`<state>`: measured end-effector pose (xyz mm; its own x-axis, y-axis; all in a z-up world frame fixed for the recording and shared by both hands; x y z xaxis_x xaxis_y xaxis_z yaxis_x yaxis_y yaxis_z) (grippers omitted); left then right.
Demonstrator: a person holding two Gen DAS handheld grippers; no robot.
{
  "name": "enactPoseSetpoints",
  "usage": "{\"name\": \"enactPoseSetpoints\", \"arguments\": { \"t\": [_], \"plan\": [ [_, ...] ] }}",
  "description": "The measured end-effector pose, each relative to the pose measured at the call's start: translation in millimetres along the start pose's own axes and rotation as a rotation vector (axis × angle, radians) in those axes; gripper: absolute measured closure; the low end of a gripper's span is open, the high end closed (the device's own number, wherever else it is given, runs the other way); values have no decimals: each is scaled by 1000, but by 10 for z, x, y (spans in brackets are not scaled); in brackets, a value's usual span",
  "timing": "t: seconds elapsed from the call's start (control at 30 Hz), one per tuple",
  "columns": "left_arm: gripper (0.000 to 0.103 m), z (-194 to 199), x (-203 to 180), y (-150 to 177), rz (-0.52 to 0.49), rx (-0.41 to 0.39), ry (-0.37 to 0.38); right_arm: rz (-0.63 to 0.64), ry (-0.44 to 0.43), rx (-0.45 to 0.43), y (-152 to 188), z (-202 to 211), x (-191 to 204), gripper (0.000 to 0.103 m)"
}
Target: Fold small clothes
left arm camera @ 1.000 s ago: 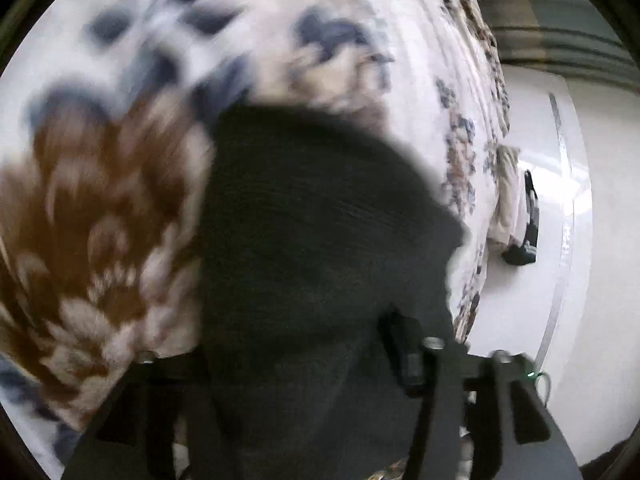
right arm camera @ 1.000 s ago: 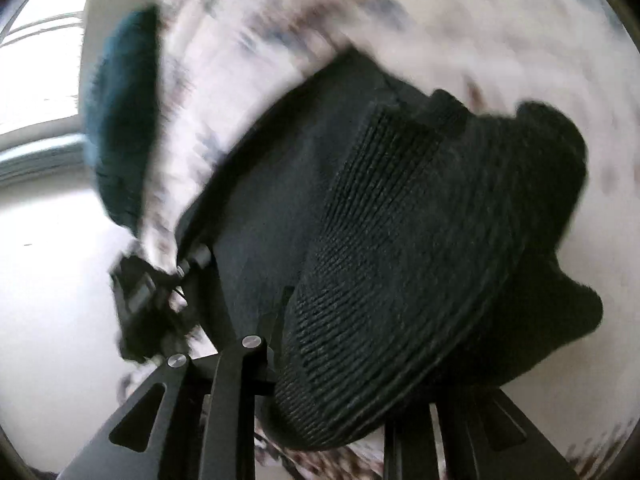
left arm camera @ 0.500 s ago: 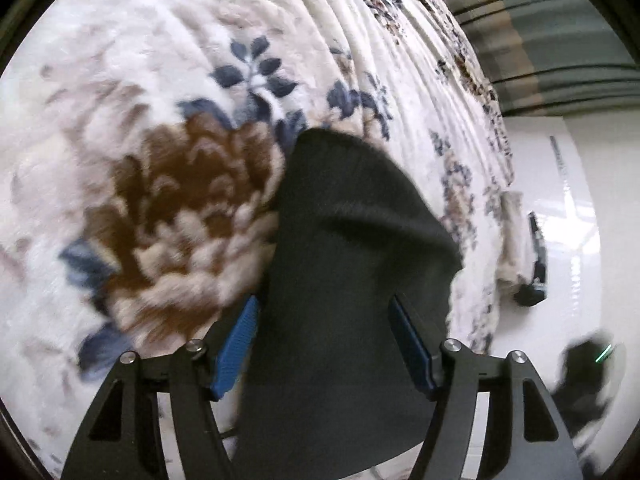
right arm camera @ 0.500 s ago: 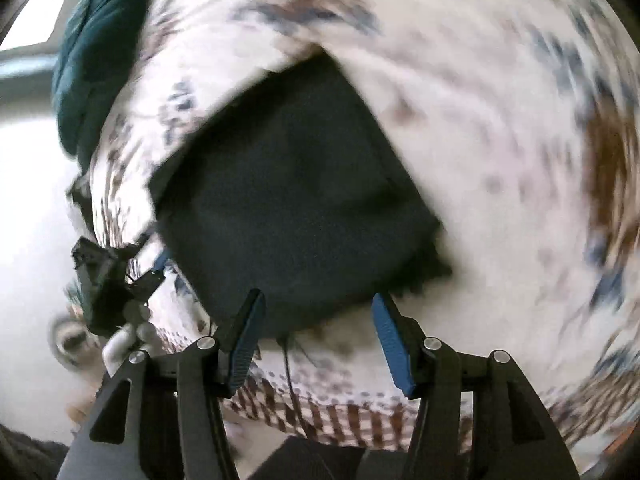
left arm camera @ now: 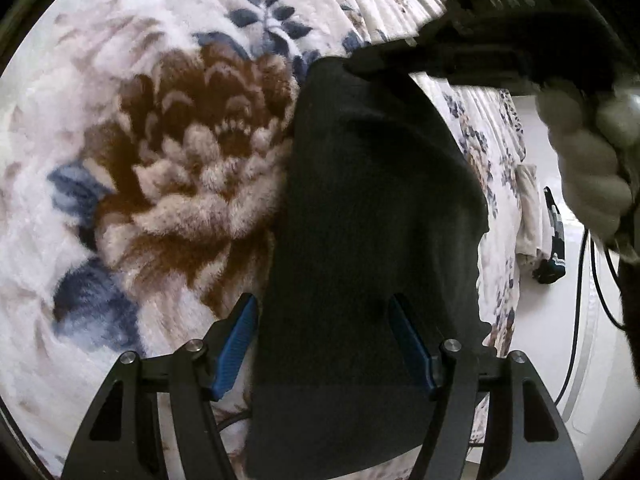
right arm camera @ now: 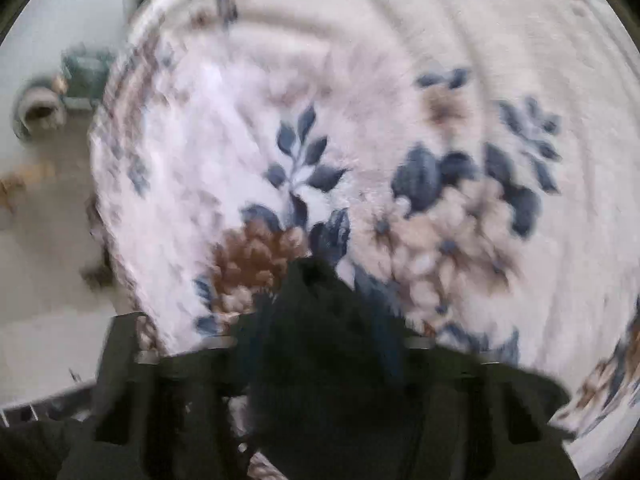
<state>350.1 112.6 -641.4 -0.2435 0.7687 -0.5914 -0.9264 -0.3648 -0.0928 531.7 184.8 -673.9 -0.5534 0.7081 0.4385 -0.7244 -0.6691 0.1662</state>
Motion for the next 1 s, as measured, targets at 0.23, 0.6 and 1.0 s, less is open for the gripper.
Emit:
{"name": "enactPoseSetpoints", "arguments": {
  "t": [0.23,0.6,1.0],
  "plan": [
    [38,-49,-45,50,-21,37,8,-137,-16,-1,-228,-100,-255,99],
    [38,526,-21,-178,29,-92,-31,-510,-102,-322,1528,1422,-1766,37],
    [59,-185,-25,-1218,-29,-68,-66,-659,-196,-335,2139,402,-2774,38]
  ]
}}
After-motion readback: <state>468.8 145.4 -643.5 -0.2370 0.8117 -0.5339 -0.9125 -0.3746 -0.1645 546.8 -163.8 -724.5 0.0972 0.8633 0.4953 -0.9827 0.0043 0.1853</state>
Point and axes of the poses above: each gripper's, at about its wrist camera, not at the fingertips, and z roughly against the way its jaws point, x to its left, y to its underside, the point moved 6 cm from there along -z, roughly the way its jaws point, and after that the axes turned 4 degrees about -z, right-handed, at the moved point
